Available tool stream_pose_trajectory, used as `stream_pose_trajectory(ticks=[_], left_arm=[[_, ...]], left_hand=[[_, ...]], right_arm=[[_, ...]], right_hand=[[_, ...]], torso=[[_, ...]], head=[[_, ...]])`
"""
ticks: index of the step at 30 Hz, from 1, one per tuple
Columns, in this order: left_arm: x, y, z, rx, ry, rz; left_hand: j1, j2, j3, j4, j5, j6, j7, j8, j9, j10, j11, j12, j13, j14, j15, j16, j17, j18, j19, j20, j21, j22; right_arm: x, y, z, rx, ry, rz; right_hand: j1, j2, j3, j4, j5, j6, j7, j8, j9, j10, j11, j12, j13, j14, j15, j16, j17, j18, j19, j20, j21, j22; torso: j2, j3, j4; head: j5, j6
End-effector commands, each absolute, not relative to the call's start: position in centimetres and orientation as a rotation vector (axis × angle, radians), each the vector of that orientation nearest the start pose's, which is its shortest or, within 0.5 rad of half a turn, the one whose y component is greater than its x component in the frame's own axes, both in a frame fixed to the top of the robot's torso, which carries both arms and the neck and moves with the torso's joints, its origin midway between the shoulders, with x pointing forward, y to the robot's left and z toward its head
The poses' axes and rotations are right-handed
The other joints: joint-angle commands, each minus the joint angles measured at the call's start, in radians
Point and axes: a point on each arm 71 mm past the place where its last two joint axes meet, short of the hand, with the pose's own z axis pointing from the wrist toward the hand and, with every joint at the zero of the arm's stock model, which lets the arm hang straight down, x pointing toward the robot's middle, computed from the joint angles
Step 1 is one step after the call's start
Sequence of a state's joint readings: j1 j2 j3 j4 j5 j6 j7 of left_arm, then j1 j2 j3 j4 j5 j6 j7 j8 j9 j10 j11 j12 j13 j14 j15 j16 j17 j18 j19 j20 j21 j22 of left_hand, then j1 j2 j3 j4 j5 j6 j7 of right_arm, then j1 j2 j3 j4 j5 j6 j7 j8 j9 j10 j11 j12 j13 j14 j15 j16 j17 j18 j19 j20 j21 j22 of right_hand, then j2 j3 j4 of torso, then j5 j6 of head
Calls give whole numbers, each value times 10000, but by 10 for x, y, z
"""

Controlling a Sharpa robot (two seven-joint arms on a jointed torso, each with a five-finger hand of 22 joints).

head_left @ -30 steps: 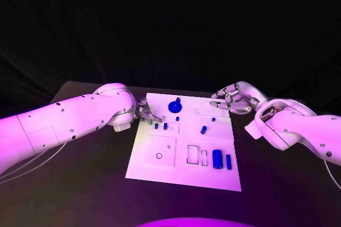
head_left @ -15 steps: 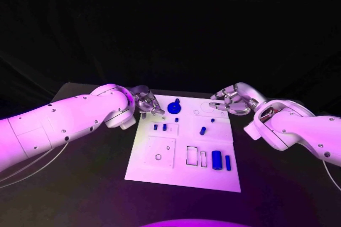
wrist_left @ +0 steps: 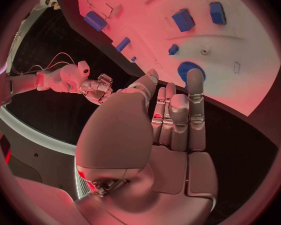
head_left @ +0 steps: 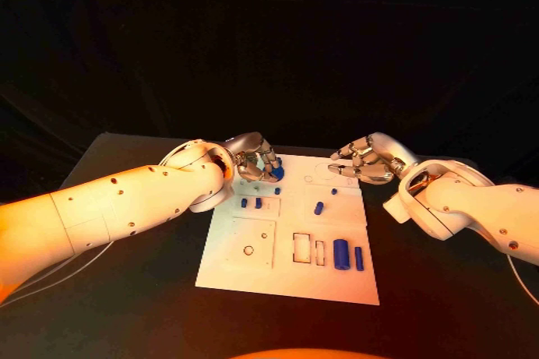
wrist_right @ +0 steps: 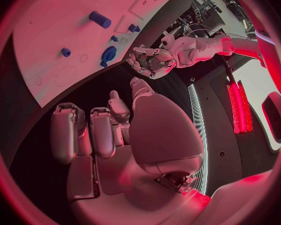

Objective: Assemble the parts on the task board

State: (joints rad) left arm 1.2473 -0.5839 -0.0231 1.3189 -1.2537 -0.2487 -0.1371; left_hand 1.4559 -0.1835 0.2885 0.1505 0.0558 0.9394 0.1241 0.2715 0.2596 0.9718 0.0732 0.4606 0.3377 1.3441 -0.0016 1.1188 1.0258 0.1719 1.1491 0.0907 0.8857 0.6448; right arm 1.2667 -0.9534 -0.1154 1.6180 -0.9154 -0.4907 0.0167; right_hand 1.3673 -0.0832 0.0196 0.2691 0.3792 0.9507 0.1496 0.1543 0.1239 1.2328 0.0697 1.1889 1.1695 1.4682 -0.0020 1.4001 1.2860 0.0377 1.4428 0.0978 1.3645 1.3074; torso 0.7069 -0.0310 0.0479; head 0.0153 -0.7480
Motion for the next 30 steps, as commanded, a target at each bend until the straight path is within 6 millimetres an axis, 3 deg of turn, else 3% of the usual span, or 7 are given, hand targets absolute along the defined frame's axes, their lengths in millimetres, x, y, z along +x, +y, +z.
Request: stream_pose_trajectory(ticks=[1,8,30], left_arm=[[528,118,-176,1655,17304,-6937],[530,108,-188,2350,17826,-6296],[533,97,-201,2803,18417,-5784]], left_hand=[[16,-92,72,8,-46,152,-9,-91,-106,-60,15,-147,-192,132,30,203,99,-20,183,4,308,359],[-10,-128,137,18,-46,467,-41,-210,-293,23,38,-420,-580,340,47,688,350,-163,589,21,1096,1283],[-15,-115,205,2,-44,779,1,-360,-492,280,22,-647,-953,527,38,1207,635,-299,890,23,1850,2176]], right_arm=[[471,-233,-168,3392,16160,9045],[471,-232,-169,3376,16157,9080],[471,-230,-169,3354,16139,9121]], right_hand=[[-17,78,-52,3,38,-67,13,51,-16,-62,-33,-29,-8,372,-74,-48,-8,174,-52,6,-44,1155],[-17,78,-52,3,38,-67,13,51,-16,-62,-33,-29,-8,372,-74,-48,-8,174,-52,6,-44,1155],[9,102,-35,-9,67,-75,12,58,-19,-94,-35,-59,-41,366,-75,-69,-34,184,-74,5,-87,1128]], torso=[[10,-2,-2],[16,-5,-22],[-2,-1,7]], head=[[-12,-2],[-45,-18],[-108,-54]])
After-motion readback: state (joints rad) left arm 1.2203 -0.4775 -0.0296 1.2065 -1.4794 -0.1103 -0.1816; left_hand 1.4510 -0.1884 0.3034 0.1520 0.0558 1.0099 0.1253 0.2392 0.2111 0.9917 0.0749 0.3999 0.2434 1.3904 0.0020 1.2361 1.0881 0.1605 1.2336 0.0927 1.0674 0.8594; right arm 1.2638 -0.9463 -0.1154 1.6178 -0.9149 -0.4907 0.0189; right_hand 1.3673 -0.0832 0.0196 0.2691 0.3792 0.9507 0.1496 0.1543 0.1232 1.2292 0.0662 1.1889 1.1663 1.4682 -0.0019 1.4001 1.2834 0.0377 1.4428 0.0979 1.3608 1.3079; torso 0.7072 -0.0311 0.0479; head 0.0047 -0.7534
